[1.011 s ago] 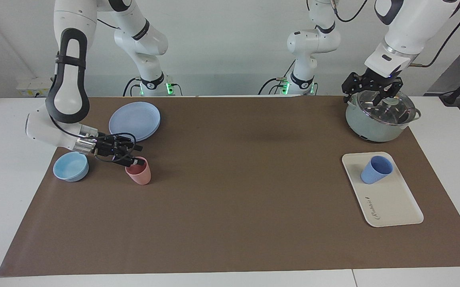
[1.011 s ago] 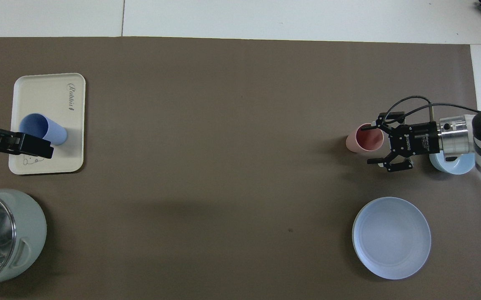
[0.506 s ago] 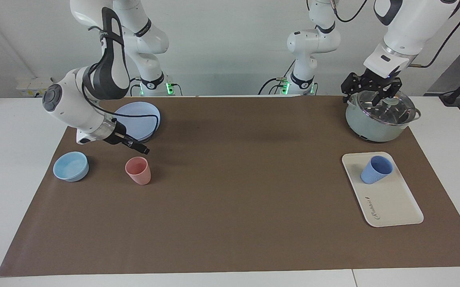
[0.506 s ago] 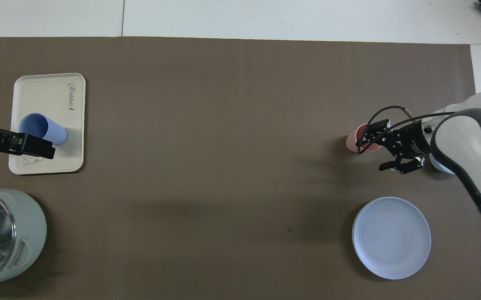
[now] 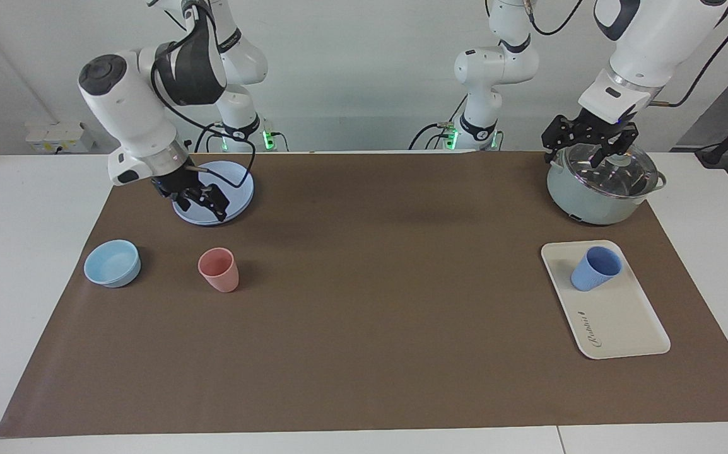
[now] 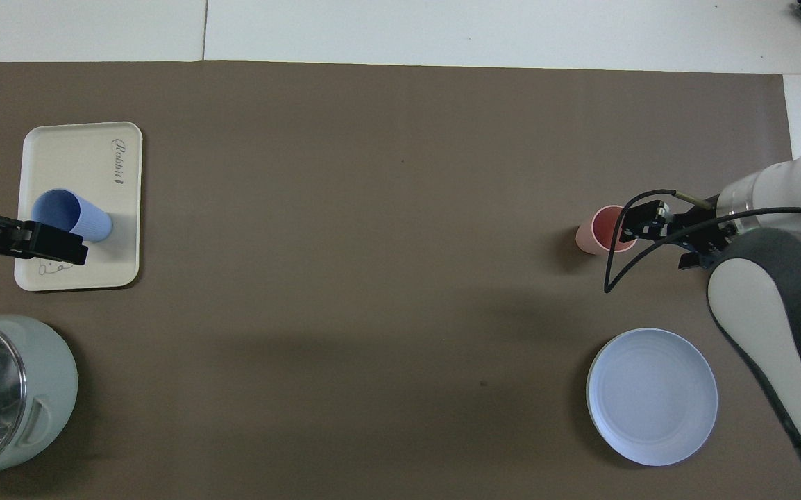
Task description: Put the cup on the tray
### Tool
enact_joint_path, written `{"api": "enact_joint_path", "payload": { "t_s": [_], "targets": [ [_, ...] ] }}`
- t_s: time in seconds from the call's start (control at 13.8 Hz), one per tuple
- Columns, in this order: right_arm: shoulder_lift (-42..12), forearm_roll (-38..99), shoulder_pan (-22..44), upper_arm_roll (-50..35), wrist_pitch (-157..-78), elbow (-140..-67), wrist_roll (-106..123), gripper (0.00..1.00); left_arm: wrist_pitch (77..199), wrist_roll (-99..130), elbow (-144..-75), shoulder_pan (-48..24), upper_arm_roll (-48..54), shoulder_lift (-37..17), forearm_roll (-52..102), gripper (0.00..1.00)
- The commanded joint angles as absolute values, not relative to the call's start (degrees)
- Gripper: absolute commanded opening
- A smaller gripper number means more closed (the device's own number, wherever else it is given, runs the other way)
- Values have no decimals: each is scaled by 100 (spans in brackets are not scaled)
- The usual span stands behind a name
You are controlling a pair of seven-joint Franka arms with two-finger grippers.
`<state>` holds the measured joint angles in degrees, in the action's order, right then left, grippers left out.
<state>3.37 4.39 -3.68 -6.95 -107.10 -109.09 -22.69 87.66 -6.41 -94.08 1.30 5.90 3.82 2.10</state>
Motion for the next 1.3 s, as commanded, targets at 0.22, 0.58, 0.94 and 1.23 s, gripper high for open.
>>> {"api": "enact_joint_path", "payload": {
  "t_s": [0.22, 0.58, 0.94, 1.23],
  "targets": [
    [28, -184, -202, -791, -9521, -9469, -1865, 100, 8728, -571, -9475, 132, 580, 457, 123, 100],
    [-237, -440, -35, -791, -8657, -8578, -1608, 100, 8719, -571, -9475, 132, 580, 457, 123, 100],
    [-202, -404, -140, -774, -8692, -8613, -1406, 100, 8728, -571, -9475, 132, 580, 457, 123, 100],
    [-158, -360, -167, -738, -8657, -8613, -1397, 100, 8728, -571, -9475, 132, 580, 457, 123, 100]
  ]
}}
